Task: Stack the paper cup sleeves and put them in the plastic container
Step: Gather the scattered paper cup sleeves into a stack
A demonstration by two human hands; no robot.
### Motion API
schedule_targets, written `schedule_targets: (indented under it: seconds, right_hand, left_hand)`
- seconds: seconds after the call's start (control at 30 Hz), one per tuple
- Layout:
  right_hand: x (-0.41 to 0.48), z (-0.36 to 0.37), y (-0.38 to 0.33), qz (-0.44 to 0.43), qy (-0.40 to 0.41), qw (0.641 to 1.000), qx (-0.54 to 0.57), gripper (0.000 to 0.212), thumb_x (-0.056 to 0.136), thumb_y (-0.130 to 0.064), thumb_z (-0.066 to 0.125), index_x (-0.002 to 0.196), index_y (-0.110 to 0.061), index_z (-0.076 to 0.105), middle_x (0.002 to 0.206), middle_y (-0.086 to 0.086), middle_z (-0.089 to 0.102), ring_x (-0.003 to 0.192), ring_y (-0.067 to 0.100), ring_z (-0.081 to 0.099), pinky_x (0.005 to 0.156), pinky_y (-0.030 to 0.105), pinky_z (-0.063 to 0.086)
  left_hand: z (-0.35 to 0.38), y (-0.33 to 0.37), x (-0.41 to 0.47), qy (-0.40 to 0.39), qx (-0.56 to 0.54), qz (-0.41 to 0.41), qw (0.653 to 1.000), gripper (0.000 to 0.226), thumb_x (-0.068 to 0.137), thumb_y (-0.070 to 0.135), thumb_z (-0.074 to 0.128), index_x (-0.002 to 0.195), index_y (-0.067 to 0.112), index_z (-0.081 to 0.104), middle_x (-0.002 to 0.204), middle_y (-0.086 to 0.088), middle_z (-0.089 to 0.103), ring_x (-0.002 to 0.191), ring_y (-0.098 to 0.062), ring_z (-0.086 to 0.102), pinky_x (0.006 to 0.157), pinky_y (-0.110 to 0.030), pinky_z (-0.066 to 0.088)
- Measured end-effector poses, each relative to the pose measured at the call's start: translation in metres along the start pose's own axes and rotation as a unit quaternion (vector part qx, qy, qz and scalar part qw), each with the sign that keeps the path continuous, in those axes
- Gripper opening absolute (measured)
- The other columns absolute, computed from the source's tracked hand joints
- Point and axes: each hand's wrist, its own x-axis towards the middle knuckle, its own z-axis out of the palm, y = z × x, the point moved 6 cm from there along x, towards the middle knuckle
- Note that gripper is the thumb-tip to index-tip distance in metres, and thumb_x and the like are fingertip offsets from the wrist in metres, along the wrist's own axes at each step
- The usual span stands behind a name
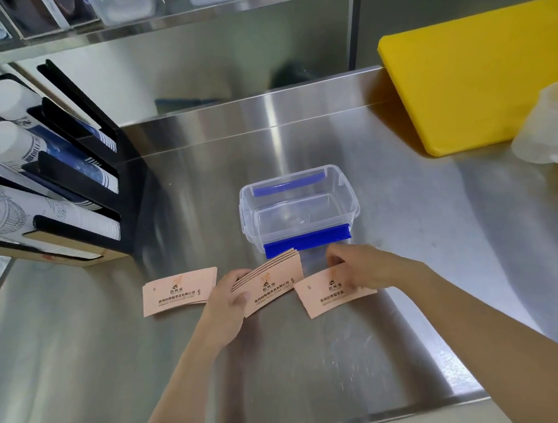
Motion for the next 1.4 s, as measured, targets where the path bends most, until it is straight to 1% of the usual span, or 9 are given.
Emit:
schedule_targets:
  seconds: [0.17, 0.4, 0.53, 0.7, 0.8, 0.9, 1.03, 1.2, 1.4]
  right_hand:
    - [-0.005, -0.004, -0.028, -0.067, 0.107, 0.984, 0.123, 0.013, 0.088, -0.005, 0.049, 0.095, -0.016, 0.050, 0.100, -0.001, 0.057, 0.093, 0.022, 0.055, 0.076, 0.030, 0.048]
    - [0.001, 0.006, -0.063, -0.090, 0.235, 0.966, 0.062, 0.042, 0.090, -0.019, 0.057, 0.129, -0.011, 0.044, 0.132, 0.003, 0.044, 0.110, 0.023, 0.053, 0.091, 0.032, 0.047]
    - [0.001, 0.009, -0.067, -0.066, 0.281, 0.957, 0.001, 0.045, 0.087, -0.031, 0.060, 0.125, -0.010, 0.050, 0.128, 0.007, 0.052, 0.108, 0.025, 0.054, 0.091, 0.033, 0.046]
    - [0.009, 0.018, -0.061, -0.034, 0.250, 0.966, 0.064, 0.047, 0.084, -0.036, 0.063, 0.118, -0.007, 0.049, 0.119, 0.008, 0.053, 0.102, 0.024, 0.054, 0.085, 0.031, 0.045]
    - [0.009, 0.019, -0.056, -0.031, 0.233, 0.967, 0.100, 0.040, 0.084, -0.027, 0.065, 0.116, -0.009, 0.049, 0.118, 0.006, 0.054, 0.103, 0.021, 0.053, 0.089, 0.029, 0.045]
    - [0.009, 0.019, -0.050, -0.031, 0.225, 0.962, 0.152, 0.033, 0.083, -0.017, 0.066, 0.111, -0.010, 0.052, 0.114, 0.006, 0.056, 0.099, 0.018, 0.053, 0.090, 0.029, 0.045]
    - [0.009, 0.021, -0.044, -0.015, 0.229, 0.956, 0.183, 0.029, 0.081, -0.016, 0.068, 0.105, -0.010, 0.055, 0.106, 0.006, 0.060, 0.095, 0.019, 0.056, 0.089, 0.032, 0.049]
    - [0.009, 0.025, -0.041, 0.006, 0.231, 0.947, 0.224, 0.027, 0.080, -0.017, 0.069, 0.103, -0.009, 0.058, 0.100, 0.002, 0.059, 0.084, 0.015, 0.057, 0.078, 0.024, 0.052]
    - [0.011, 0.031, -0.039, 0.003, 0.181, 0.930, 0.320, 0.019, 0.084, -0.008, 0.064, 0.100, -0.015, 0.057, 0.107, 0.015, 0.065, 0.051, 0.011, 0.058, 0.051, 0.012, 0.053]
  left_hand:
    - [0.001, 0.002, 0.000, -0.001, 0.006, -0.002, 1.000, 0.041, 0.086, -0.007, 0.039, 0.102, 0.029, 0.050, 0.107, -0.001, 0.059, 0.102, -0.017, 0.053, 0.084, -0.026, 0.038]
    - [0.002, 0.000, -0.002, -0.029, 0.000, 0.003, 1.000, 0.046, 0.077, -0.008, 0.047, 0.098, 0.033, 0.052, 0.104, 0.007, 0.059, 0.101, -0.011, 0.055, 0.084, -0.020, 0.043]
    - [0.005, 0.001, -0.003, -0.020, 0.016, 0.020, 0.999, 0.037, 0.081, -0.003, 0.051, 0.102, 0.027, 0.051, 0.098, 0.013, 0.056, 0.096, -0.011, 0.056, 0.087, -0.023, 0.042]
    - [0.005, 0.002, -0.002, -0.036, 0.039, 0.027, 0.998, 0.038, 0.084, -0.005, 0.046, 0.104, 0.028, 0.048, 0.096, 0.021, 0.051, 0.092, 0.000, 0.053, 0.079, -0.012, 0.040]
    - [0.004, 0.000, -0.004, -0.003, 0.016, 0.028, 0.999, 0.047, 0.082, -0.009, 0.048, 0.111, 0.027, 0.040, 0.105, 0.014, 0.049, 0.098, -0.007, 0.050, 0.091, -0.021, 0.039]
    - [-0.001, -0.009, -0.009, 0.048, -0.043, -0.014, 0.998, 0.053, 0.082, -0.006, 0.056, 0.114, 0.028, 0.031, 0.106, 0.008, 0.049, 0.084, -0.010, 0.052, 0.082, -0.024, 0.042]
    - [-0.008, -0.021, -0.011, 0.112, -0.054, -0.057, 0.991, 0.028, 0.077, 0.009, 0.068, 0.088, 0.026, 0.049, 0.098, -0.005, 0.063, 0.091, -0.023, 0.059, 0.085, -0.034, 0.047]
    - [-0.012, -0.024, -0.011, 0.126, -0.067, -0.072, 0.987, 0.014, 0.076, 0.013, 0.070, 0.086, 0.017, 0.062, 0.084, -0.009, 0.065, 0.065, -0.016, 0.052, 0.060, -0.020, 0.039]
    - [-0.010, -0.034, -0.012, 0.106, -0.100, -0.085, 0.986, 0.015, 0.077, 0.008, 0.068, 0.072, 0.021, 0.062, 0.091, -0.019, 0.067, 0.061, -0.016, 0.055, 0.066, -0.028, 0.049]
